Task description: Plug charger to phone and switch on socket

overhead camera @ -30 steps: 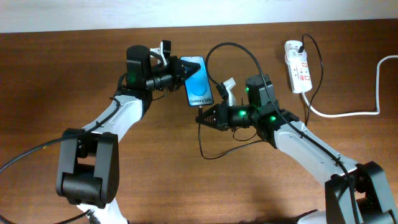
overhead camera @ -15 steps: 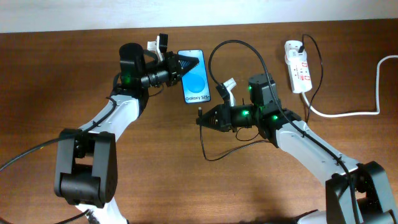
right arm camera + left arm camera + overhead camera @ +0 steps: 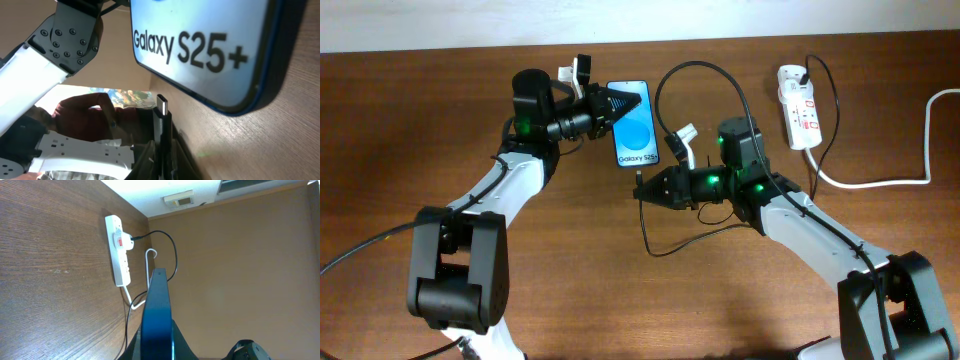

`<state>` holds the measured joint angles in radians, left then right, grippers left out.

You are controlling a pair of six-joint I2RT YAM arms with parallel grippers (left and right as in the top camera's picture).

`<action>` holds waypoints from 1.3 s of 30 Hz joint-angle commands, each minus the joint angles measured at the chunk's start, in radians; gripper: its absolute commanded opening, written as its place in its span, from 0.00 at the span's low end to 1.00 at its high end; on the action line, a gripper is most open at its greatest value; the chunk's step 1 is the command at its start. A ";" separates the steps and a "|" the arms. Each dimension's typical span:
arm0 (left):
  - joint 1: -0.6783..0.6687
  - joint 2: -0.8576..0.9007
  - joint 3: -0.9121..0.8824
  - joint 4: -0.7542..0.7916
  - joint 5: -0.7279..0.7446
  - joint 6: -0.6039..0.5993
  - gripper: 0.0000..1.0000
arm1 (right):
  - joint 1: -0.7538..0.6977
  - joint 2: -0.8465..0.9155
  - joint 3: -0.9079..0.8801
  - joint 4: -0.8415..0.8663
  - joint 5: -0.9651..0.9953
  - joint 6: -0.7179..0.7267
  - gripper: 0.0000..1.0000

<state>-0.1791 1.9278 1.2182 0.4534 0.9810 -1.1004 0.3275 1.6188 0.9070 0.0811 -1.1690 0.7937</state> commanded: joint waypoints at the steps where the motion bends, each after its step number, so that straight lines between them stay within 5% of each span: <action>1: 0.005 -0.029 0.005 0.010 0.026 -0.012 0.00 | -0.007 0.005 0.017 0.006 -0.024 0.002 0.04; 39: 0.003 -0.029 0.005 0.010 0.052 -0.013 0.00 | -0.007 0.010 0.017 0.018 0.048 0.002 0.04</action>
<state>-0.1791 1.9278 1.2182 0.4534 0.9997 -1.1004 0.3275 1.6192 0.9070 0.0883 -1.1267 0.8047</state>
